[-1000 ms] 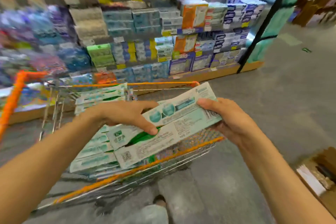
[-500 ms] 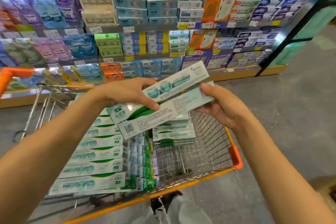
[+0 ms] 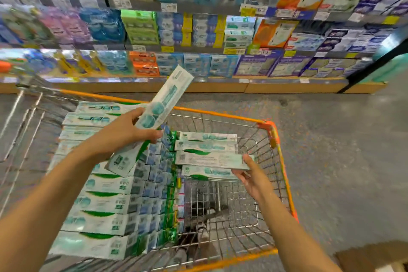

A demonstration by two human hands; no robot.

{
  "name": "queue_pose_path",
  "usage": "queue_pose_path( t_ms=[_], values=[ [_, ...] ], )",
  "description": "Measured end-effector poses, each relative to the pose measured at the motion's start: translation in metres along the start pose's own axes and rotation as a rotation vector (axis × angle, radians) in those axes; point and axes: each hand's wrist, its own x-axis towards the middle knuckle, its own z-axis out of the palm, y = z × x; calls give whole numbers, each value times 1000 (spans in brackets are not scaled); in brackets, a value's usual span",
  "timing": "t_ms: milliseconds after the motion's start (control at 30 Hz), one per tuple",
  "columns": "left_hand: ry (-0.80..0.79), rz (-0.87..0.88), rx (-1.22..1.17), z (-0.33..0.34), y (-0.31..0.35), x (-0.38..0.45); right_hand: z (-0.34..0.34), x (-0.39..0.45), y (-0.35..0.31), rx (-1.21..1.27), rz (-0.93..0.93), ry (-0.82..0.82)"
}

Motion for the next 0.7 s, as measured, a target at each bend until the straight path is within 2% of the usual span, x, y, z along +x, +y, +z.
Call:
queue_pose_path(
  t_ms=[333, 700],
  values=[
    [70, -135, -51, 3, -27, 23, 4, 78, 23, -9, 111, 108],
    [15, -127, -120, 13, -31, 42, 3, 125, 47, 107, 148, 264]
  ],
)
